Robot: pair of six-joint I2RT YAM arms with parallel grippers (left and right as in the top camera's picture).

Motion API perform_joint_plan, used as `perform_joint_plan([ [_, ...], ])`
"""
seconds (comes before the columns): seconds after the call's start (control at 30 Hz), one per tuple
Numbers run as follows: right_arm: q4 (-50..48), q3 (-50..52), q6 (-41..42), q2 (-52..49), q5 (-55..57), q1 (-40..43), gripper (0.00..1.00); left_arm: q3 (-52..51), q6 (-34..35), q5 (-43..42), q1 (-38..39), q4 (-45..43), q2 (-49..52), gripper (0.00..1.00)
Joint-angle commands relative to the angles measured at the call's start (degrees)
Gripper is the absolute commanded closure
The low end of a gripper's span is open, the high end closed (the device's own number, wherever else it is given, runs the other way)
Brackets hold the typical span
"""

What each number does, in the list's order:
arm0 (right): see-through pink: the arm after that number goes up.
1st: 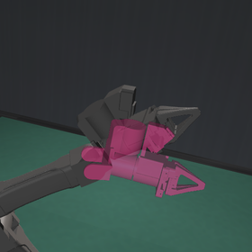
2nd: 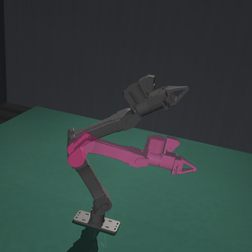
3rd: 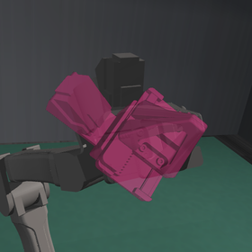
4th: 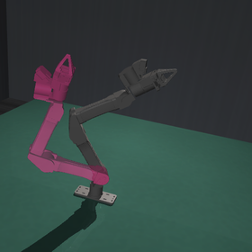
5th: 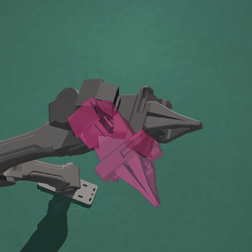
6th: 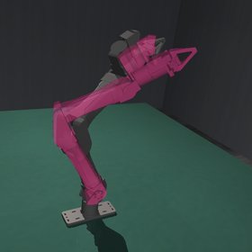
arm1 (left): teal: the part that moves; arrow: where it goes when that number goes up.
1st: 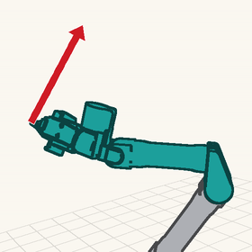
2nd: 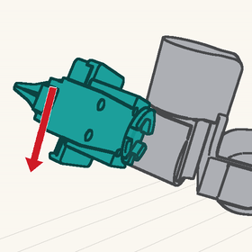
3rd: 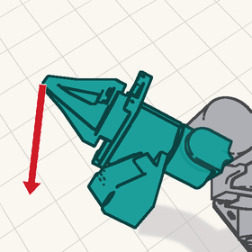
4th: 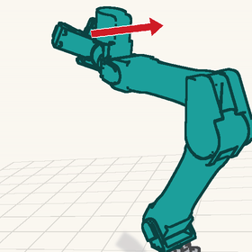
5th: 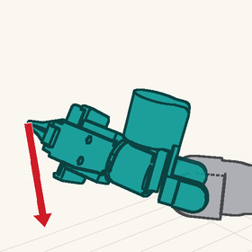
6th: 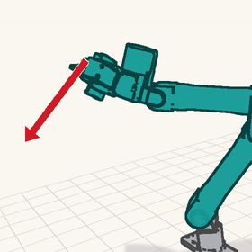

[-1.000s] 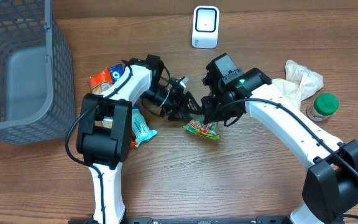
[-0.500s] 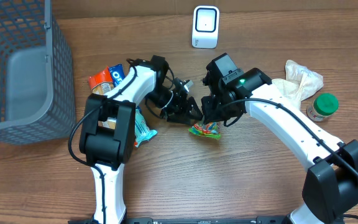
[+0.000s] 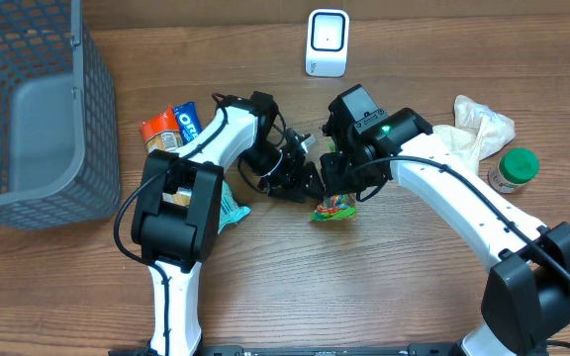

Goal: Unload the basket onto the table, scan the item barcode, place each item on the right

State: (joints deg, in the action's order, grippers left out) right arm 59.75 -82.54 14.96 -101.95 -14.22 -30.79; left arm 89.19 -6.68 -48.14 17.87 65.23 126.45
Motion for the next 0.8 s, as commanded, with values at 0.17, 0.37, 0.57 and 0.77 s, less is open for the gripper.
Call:
perform_joint_plan([
  [0.17, -1.6, -1.7, -0.2, 1.6, -2.8, -0.7, 0.96, 0.0, -2.1, -5.9, 0.2, 0.1, 0.3, 0.47],
  [0.37, -2.4, -1.7, 0.0, 1.6, -2.8, -3.8, 0.96, 0.0, 2.1, -6.6, 3.0, -3.2, 0.3, 0.67],
  [0.57, -2.3, -1.8, 1.7, 1.6, -4.0, -4.5, 0.89, 0.0, 5.5, -6.5, 2.8, -5.2, 0.3, 0.71],
  [0.77, -2.7, -1.8, 2.6, 2.2, -6.6, -4.5, 0.47, 0.1, 7.7, -4.3, 1.4, -6.0, 0.3, 0.74],
])
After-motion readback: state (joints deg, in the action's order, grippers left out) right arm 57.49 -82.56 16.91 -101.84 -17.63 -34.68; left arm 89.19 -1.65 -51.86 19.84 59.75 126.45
